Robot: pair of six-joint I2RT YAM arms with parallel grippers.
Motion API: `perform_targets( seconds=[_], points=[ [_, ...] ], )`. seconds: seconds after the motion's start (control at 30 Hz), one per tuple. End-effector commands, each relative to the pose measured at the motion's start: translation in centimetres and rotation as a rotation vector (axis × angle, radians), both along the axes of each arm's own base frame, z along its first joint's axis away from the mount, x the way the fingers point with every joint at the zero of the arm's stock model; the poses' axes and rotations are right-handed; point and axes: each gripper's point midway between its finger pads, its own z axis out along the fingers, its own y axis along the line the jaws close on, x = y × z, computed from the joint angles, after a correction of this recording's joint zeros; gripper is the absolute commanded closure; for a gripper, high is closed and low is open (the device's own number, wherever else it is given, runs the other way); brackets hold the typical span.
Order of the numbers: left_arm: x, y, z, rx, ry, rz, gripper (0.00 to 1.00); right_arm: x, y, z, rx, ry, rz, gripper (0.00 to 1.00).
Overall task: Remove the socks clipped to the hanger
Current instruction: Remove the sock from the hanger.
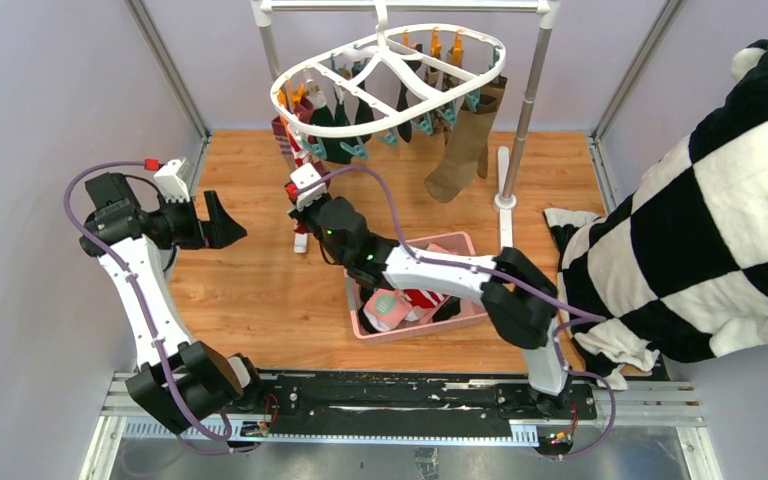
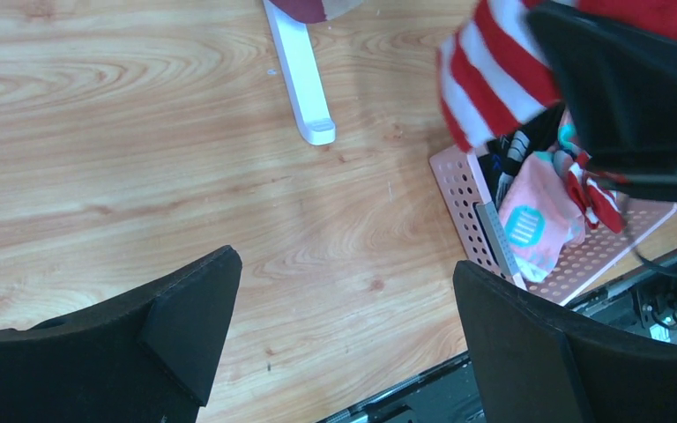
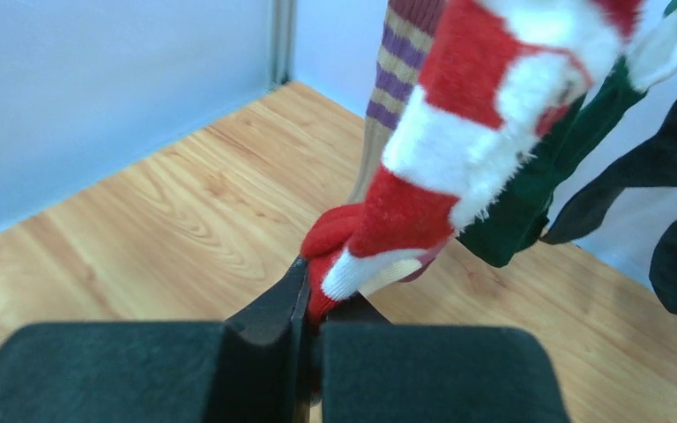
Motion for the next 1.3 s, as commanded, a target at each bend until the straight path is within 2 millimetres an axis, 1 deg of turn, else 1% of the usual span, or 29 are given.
perform_targets(
  seconds=[0.0, 0.03, 0.07, 0.27, 0.3, 0.33, 0.43, 0.47, 0.6, 0.7, 0.73, 0.8, 0.9, 1.0, 1.07, 1.17, 1.27],
  points=[
    [-0.6, -0.6, 1.0, 0.008, -0.045, -0.010, 0.00, -4.6, -1.3, 6.4, 0.193, -0.005, 0.138, 1.00],
    [-0.7, -0.8, 1.4, 0.013, -0.056, -0.008, 0.00, -5.3, -2.0, 6.1, 0.195, 0.010, 0.151, 1.00],
    [-0.8, -1.0, 1.7, 0.014, -0.062, -0.006, 0.00, -5.8, -2.7, 6.3, 0.209, 0.019, 0.164, 1.00],
    [-1.7, -2.5, 3.6, 0.038, -0.107, -0.021, 0.00, -9.5, -7.1, 8.5, 0.289, 0.072, 0.237, 1.00],
    [-1.9, -2.8, 3.9, 0.041, -0.112, -0.026, 0.00, -10.1, -8.4, 9.4, 0.314, 0.073, 0.241, 1.00],
    [-2.0, -3.1, 4.1, 0.041, -0.114, -0.032, 0.00, -10.4, -9.1, 8.9, 0.314, 0.089, 0.235, 1.00],
    [-2.2, -3.9, 4.4, 0.041, -0.114, -0.049, 0.00, -11.7, -12.0, 9.7, 0.348, 0.102, 0.227, 1.00],
    [-2.3, -4.3, 4.6, 0.043, -0.117, -0.059, 0.00, -12.1, -13.4, 10.6, 0.369, 0.095, 0.220, 1.00],
    [-2.8, -5.5, 5.5, 0.058, -0.142, -0.090, 0.00, -12.9, -17.3, 11.2, 0.416, 0.108, 0.184, 1.00],
    [-3.4, -6.6, 6.3, 0.056, -0.163, -0.120, 0.00, -13.4, -19.3, 11.2, 0.445, 0.135, 0.180, 1.00],
    [-3.5, -7.0, 6.6, 0.052, -0.169, -0.135, 0.00, -13.5, -19.5, 10.9, 0.444, 0.148, 0.188, 1.00],
    [-3.9, -7.9, 7.0, 0.045, -0.184, -0.165, 0.00, -14.0, -19.3, 10.6, 0.439, 0.175, 0.230, 1.00],
    [-4.6, -9.4, 7.5, 0.033, -0.196, -0.224, 0.00, -14.9, -17.7, 9.6, 0.400, 0.231, 0.316, 1.00],
    [-5.3, -11.1, 7.7, 0.013, -0.204, -0.293, 0.00, -15.9, -16.0, 9.1, 0.381, 0.271, 0.407, 1.00],
    [-5.7, -12.1, 7.9, -0.006, -0.207, -0.343, 0.00, -16.9, -14.9, 9.2, 0.378, 0.288, 0.486, 1.00],
    [-6.2, -13.5, 8.3, -0.036, -0.210, -0.410, 0.00, -18.5, -13.3, 9.9, 0.388, 0.302, 0.607, 1.00],
    [-6.6, -14.6, 8.5, -0.068, -0.203, -0.468, 0.00, -19.7, -11.9, 10.5, 0.410, 0.328, 0.704, 0.96]
  ],
)
